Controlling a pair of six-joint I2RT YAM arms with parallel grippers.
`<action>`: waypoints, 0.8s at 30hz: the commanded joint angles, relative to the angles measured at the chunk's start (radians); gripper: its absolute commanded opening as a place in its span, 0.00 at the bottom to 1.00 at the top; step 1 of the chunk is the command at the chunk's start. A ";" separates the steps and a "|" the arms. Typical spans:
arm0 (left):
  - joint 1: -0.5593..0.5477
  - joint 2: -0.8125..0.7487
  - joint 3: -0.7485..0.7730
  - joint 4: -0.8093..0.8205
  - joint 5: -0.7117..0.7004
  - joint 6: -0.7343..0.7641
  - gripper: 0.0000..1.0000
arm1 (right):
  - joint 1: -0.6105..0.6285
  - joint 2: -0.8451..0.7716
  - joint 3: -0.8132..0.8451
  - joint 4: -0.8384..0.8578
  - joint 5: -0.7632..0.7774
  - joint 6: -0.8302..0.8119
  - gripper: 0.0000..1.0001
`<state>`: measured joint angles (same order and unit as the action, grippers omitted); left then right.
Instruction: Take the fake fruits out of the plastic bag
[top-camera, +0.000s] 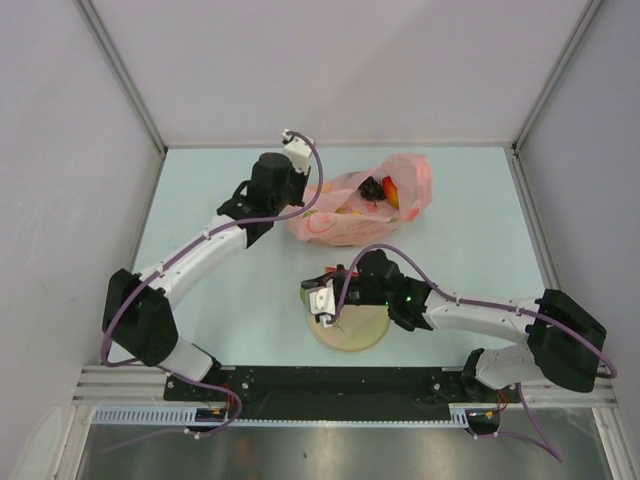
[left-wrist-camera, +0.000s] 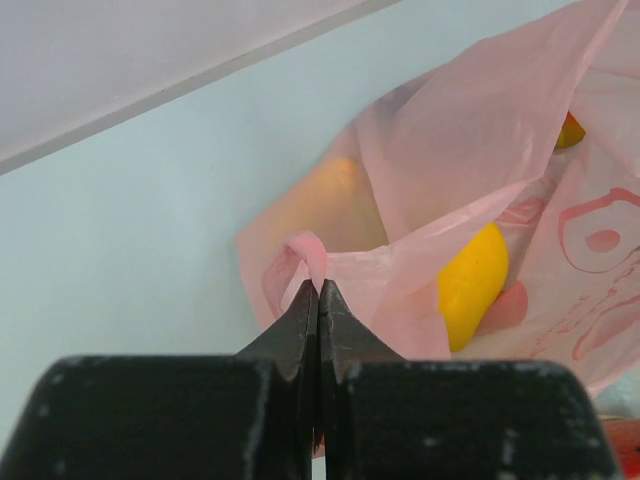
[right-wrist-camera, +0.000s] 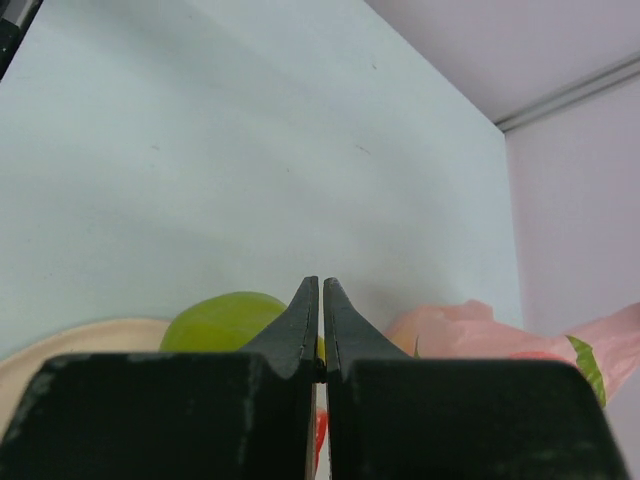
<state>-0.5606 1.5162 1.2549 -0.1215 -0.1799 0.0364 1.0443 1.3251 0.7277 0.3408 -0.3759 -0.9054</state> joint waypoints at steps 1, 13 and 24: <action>-0.001 -0.073 -0.026 0.040 -0.016 0.017 0.00 | 0.014 0.028 -0.022 0.171 -0.026 -0.043 0.00; 0.001 -0.120 -0.057 0.033 -0.007 0.034 0.00 | 0.019 0.088 -0.053 0.136 0.041 -0.124 0.00; 0.001 -0.133 -0.068 0.010 0.026 0.030 0.00 | 0.017 0.146 -0.083 0.185 0.123 -0.127 0.00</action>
<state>-0.5606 1.4345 1.2007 -0.1165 -0.1757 0.0540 1.0630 1.4757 0.6514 0.4698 -0.2810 -1.0275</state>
